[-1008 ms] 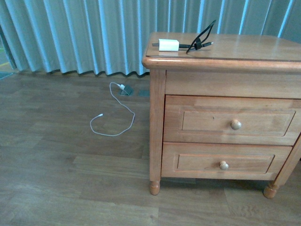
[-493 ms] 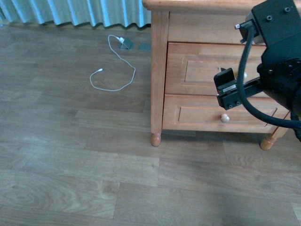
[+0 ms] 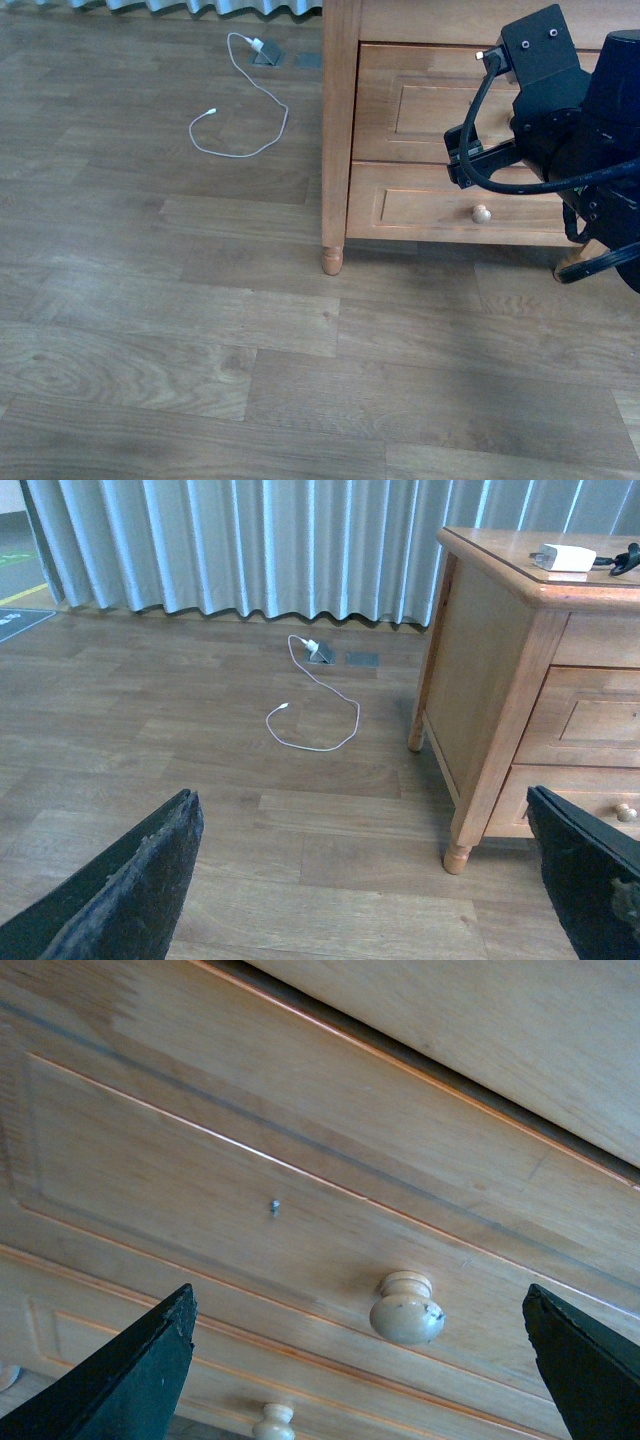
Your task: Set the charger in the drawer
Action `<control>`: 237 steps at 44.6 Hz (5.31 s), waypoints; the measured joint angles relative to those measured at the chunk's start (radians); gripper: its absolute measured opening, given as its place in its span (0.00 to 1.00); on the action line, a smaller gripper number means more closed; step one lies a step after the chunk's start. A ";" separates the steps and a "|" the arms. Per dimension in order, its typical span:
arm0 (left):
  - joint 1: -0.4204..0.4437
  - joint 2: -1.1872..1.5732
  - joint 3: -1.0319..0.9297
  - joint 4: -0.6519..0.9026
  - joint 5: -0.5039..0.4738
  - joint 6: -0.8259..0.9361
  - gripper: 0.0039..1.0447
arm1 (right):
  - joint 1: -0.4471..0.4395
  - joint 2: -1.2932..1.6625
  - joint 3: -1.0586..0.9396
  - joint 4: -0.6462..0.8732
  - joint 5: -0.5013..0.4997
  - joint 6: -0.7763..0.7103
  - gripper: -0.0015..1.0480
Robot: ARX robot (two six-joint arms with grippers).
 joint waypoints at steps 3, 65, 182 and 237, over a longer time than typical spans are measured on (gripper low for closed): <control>0.000 0.000 0.000 0.000 0.000 0.000 0.94 | -0.009 0.016 0.028 -0.018 0.000 0.006 0.92; 0.000 0.000 0.000 0.000 0.000 0.000 0.94 | -0.034 0.114 0.160 -0.069 0.043 0.050 0.24; 0.000 0.000 0.000 0.000 0.000 0.000 0.94 | -0.531 -1.992 -0.942 -0.868 -0.489 0.369 0.52; -0.483 1.596 1.016 0.531 -0.323 0.005 0.94 | -0.386 -2.100 -0.972 -0.941 -0.356 0.376 0.92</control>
